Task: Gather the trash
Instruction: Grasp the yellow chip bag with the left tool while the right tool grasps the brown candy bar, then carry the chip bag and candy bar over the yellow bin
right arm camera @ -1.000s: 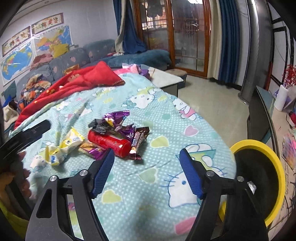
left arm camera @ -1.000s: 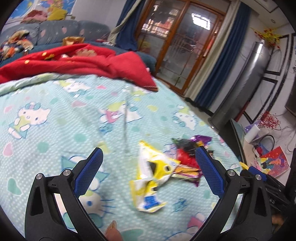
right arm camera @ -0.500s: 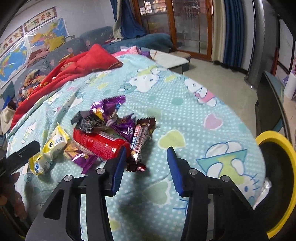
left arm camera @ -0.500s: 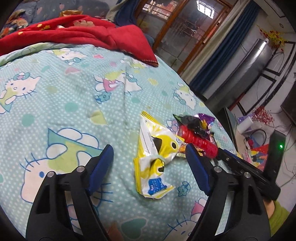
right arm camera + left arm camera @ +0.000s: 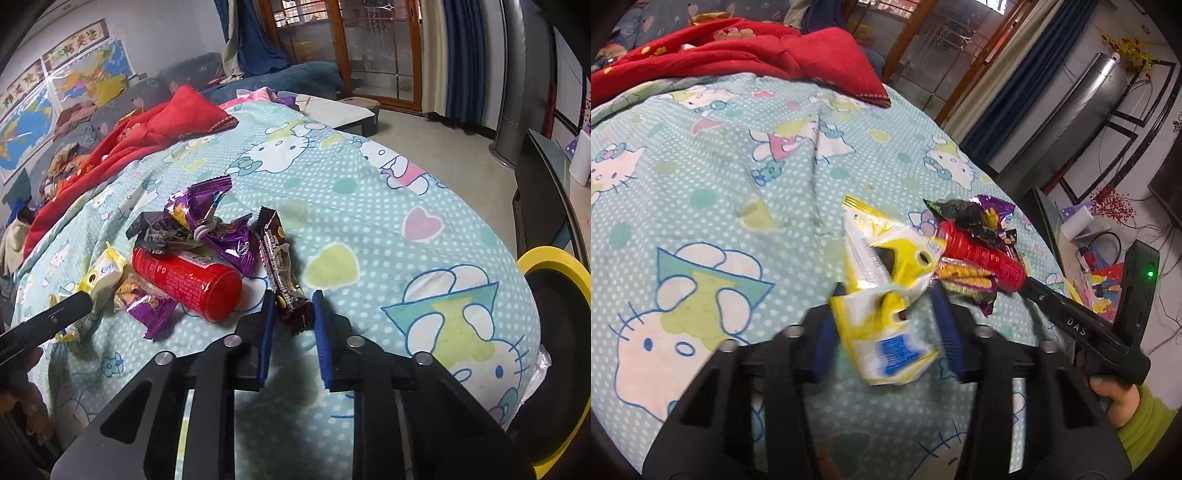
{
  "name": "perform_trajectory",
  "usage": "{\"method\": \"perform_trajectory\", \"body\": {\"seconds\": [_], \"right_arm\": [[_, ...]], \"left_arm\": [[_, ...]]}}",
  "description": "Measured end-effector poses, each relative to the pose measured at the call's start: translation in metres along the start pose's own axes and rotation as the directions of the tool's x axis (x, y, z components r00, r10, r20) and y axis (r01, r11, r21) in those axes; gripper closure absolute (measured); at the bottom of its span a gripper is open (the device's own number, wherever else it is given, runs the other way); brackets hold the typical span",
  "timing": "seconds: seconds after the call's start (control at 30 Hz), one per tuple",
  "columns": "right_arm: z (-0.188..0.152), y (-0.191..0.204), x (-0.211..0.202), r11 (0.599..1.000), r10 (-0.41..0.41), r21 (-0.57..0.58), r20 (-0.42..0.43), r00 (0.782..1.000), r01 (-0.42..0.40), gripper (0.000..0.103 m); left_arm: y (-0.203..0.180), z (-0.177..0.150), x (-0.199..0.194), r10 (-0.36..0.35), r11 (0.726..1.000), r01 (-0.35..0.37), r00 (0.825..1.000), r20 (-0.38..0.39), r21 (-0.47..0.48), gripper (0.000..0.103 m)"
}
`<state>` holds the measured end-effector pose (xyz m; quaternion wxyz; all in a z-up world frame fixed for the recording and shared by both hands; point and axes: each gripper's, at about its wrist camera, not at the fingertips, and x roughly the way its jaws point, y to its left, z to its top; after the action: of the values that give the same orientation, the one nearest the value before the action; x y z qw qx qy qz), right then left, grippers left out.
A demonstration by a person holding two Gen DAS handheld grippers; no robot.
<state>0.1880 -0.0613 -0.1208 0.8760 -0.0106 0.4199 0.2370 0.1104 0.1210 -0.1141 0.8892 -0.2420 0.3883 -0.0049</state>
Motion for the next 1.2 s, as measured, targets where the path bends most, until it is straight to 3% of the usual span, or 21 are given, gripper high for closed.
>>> {"method": "perform_trajectory", "body": {"seconds": [0.33,0.7,1.2], "right_arm": [[-0.006,0.001,-0.006,1.000,-0.004,-0.013,-0.003,1.000,0.004,0.088],[-0.012,-0.001,-0.018,1.000,0.016,-0.008,-0.028,0.999,-0.016,0.089],[-0.006,-0.025,-0.066,0.996,0.062,0.067,0.019,0.998,-0.063,0.089]], "left_arm": [[0.002,0.000,-0.002,-0.030,0.999,0.030,1.000,0.008,-0.013,0.079],[-0.008,0.003,-0.026,-0.066,0.998,0.063,0.992,0.111,0.027,0.080],[-0.053,0.000,-0.044,-0.123,0.985,0.101,0.980,0.156,0.142,0.080]]}}
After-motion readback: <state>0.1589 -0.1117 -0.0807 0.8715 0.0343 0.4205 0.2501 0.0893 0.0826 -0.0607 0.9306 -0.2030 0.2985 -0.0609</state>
